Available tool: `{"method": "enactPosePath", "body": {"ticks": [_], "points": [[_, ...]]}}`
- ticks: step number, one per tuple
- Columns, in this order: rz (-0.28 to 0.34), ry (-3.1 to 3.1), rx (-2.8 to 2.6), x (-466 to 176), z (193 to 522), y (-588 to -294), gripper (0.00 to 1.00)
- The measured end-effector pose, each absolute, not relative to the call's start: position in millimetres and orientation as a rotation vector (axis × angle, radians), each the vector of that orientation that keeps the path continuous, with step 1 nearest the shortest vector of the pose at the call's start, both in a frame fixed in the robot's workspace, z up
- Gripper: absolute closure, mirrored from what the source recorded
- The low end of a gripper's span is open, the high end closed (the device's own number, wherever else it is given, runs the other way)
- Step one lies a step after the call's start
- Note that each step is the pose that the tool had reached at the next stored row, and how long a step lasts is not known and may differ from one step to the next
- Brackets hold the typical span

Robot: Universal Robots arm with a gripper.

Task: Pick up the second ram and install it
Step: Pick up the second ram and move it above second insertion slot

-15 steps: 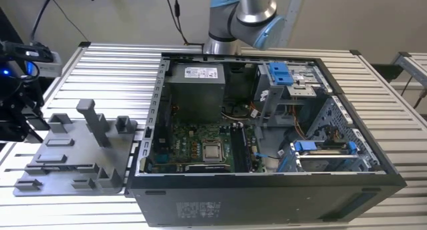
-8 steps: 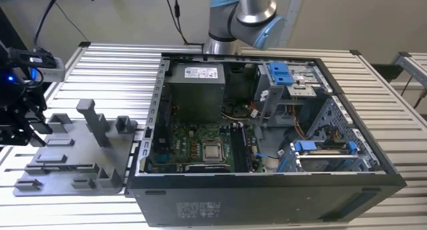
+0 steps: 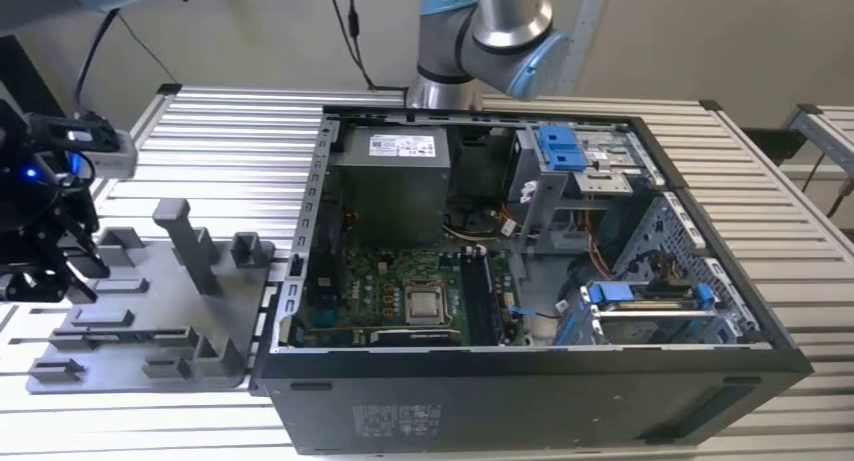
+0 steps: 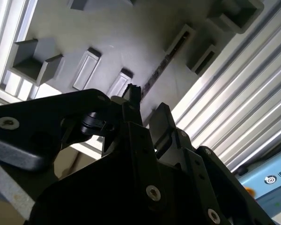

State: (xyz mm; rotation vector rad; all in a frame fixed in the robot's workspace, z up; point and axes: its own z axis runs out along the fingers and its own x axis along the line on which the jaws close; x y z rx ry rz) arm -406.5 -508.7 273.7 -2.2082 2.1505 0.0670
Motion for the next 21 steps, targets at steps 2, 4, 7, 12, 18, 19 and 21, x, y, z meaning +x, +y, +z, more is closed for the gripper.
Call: {"method": "enactPosePath", "body": {"ticks": [2,4,7,12,18,19,21], "points": [[0.067,2.151,-2.208,-407,271,-509,0.64],[0.067,2.151,-2.209,-407,268,-510,0.64],[0.067,2.151,-2.209,-406,262,-512,0.64],[0.067,2.151,-2.208,-407,254,-514,0.64],[0.064,2.152,-2.210,-406,245,-515,0.64],[0.064,2.152,-2.210,-406,244,-515,0.64],[0.064,2.152,-2.210,-407,243,-515,0.64]]}}
